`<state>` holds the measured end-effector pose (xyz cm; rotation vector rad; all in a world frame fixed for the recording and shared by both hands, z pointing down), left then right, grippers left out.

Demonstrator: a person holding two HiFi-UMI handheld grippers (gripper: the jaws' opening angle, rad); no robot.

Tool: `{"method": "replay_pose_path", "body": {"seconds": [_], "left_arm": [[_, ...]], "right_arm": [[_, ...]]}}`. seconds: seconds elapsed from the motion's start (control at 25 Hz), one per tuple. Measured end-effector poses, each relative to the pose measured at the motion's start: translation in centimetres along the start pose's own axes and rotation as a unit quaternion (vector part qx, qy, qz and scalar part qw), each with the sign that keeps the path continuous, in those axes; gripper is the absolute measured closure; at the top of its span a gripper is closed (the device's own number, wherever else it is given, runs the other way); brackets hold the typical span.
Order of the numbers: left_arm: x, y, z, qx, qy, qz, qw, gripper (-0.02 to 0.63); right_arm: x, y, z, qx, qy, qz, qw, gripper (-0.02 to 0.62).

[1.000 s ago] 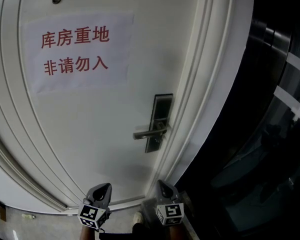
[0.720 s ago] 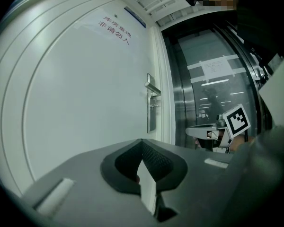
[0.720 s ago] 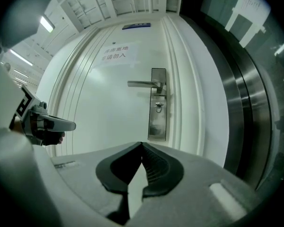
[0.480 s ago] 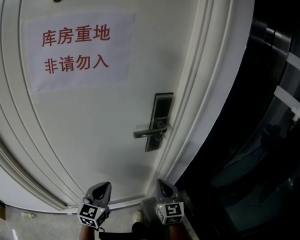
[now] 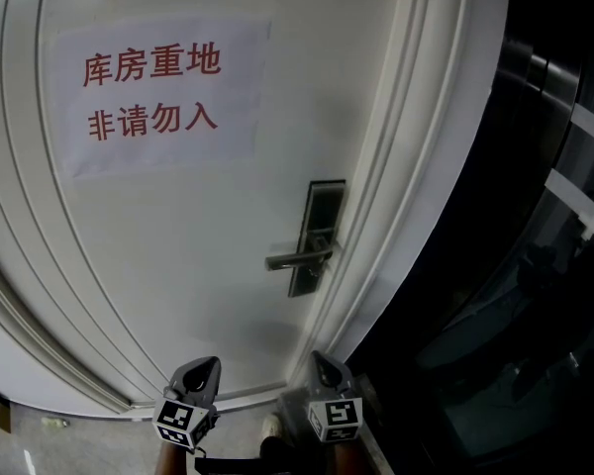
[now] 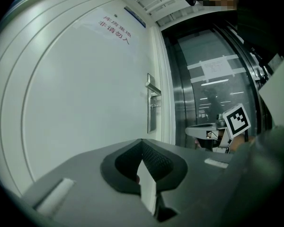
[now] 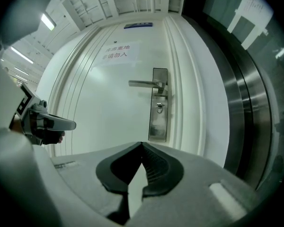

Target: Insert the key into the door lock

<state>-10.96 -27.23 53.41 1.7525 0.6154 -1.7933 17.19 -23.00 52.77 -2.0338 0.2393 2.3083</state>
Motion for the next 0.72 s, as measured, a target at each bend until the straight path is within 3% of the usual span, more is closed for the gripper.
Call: {"method": "replay_pose_path", "body": {"seconds": [0.72], "left_arm": [[0.21,-0.86,0.41,0.001,0.005,0.000,1.0000,0.604]], "right_arm": [[0.07,0.07,0.94,0.010,0.005,0.001,1.000,0.595]]}}
Point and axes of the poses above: the fingertips, and each gripper's own axes: y forward along the fingers, z to its left, x out of its top, the point moved 10 cm from there along -y, backward along the fingers, and after that the axes turned 2 degrees about z, right-handed, at the moved point
